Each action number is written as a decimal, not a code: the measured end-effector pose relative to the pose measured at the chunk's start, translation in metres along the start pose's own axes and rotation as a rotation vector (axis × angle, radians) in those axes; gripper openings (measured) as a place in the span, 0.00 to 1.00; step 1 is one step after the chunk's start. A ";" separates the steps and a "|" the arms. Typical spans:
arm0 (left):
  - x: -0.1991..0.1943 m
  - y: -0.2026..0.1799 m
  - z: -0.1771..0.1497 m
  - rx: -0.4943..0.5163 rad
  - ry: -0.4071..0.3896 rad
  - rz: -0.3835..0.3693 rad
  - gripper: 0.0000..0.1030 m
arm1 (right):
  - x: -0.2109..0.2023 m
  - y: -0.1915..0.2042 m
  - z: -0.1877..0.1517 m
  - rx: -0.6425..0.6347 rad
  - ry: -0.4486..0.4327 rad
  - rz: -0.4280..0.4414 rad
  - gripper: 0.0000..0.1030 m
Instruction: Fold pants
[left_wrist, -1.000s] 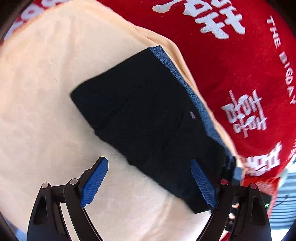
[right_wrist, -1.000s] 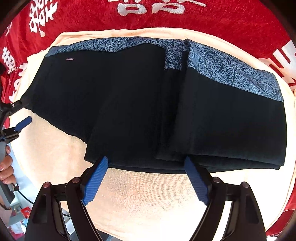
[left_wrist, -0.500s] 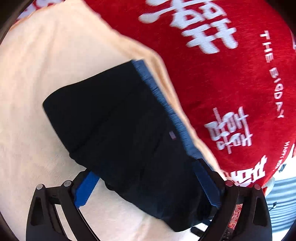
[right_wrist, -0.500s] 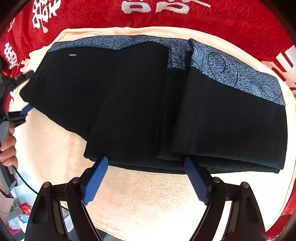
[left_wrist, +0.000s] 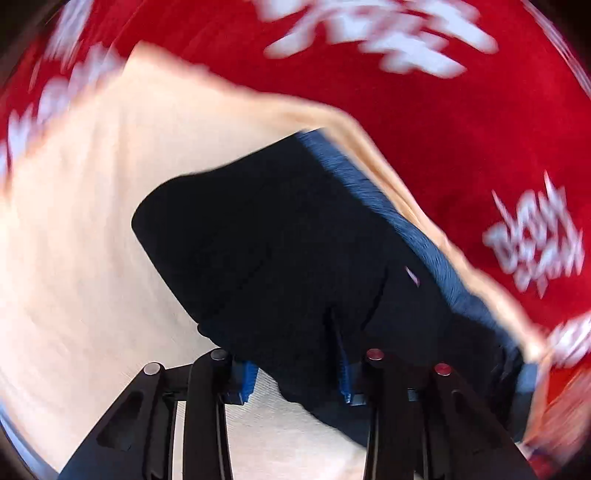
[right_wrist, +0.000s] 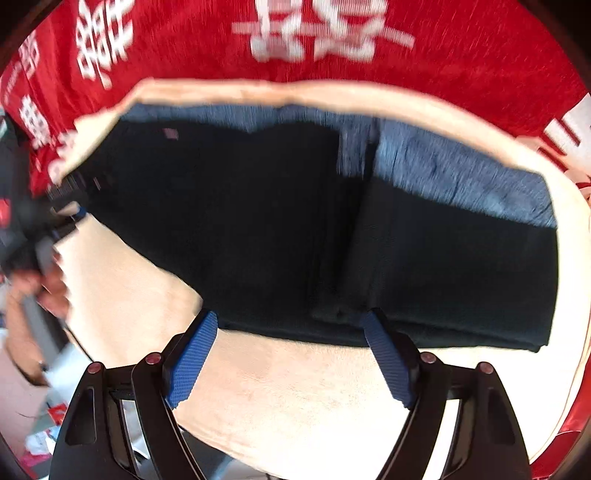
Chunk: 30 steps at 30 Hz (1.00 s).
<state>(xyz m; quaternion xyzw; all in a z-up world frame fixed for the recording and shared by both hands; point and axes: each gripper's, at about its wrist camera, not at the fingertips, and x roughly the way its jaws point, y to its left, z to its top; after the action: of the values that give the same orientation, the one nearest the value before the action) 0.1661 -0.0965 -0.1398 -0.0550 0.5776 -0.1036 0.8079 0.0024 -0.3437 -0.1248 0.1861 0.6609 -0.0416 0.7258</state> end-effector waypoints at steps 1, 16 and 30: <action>-0.007 -0.016 -0.004 0.106 -0.044 0.050 0.33 | -0.007 0.000 0.007 0.006 -0.012 0.015 0.82; -0.021 -0.072 -0.045 0.526 -0.218 0.233 0.33 | 0.002 0.202 0.184 -0.390 0.198 0.304 0.84; -0.035 -0.087 -0.053 0.572 -0.247 0.213 0.33 | 0.077 0.239 0.178 -0.468 0.405 0.147 0.19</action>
<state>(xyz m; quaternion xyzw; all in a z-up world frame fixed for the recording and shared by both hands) 0.0966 -0.1710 -0.1070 0.2225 0.4252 -0.1689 0.8609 0.2528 -0.1653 -0.1383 0.0660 0.7685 0.2023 0.6034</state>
